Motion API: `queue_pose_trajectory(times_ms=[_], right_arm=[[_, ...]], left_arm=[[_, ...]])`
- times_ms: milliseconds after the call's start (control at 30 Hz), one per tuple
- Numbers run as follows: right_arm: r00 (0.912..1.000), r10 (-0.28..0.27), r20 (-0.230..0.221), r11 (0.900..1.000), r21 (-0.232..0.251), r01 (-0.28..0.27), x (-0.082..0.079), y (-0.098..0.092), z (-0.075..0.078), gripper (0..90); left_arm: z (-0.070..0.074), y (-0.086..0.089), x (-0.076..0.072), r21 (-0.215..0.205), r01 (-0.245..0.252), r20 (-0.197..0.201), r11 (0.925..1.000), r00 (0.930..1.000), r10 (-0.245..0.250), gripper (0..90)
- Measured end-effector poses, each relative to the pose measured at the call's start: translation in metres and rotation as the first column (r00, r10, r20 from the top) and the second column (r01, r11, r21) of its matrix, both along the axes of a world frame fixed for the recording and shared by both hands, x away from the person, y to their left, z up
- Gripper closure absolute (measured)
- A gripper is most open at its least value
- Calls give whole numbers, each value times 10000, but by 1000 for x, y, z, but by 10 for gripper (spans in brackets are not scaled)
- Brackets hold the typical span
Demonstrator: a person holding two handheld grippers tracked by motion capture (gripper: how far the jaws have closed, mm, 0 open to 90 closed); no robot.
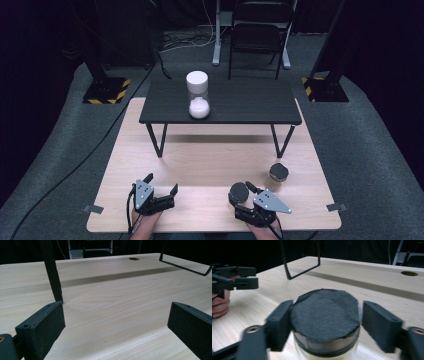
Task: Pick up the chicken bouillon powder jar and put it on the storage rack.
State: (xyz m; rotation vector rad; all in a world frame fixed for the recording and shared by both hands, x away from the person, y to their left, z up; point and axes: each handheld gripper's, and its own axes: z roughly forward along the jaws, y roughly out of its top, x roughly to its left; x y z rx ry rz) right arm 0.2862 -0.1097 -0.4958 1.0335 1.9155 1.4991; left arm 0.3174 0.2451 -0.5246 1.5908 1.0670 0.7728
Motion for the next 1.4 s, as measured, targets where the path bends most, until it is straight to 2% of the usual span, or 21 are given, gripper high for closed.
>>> queue_pose_trajectory(times_ms=[333, 533, 833, 1167, 1400], right_arm=[[9997, -40, 248, 9987, -510, 53, -4, 6, 2, 346], [9997, 8, 254, 9985, -554, 7, -5, 9, 3, 346], [9995, 10, 321, 9994, -347, 2, -6, 6, 9, 346], [9994, -118, 317, 9998, 187, 112, -5, -3, 16, 346], [9994, -151, 320, 9996, 236, 144, -3, -8, 22, 345]], left_arm=[[0, 0, 0, 27, 15, 5, 10000, 10000, -15, 8], [0, 0, 0, 30, 21, 26, 10000, 10000, -21, 8], [0, 0, 0, 40, 25, 15, 10000, 10000, -25, 8], [0, -1, 0, 63, 37, -8, 10000, 10000, -37, 9], [0, -1, 0, 73, 45, -37, 10000, 10000, -45, 9]])
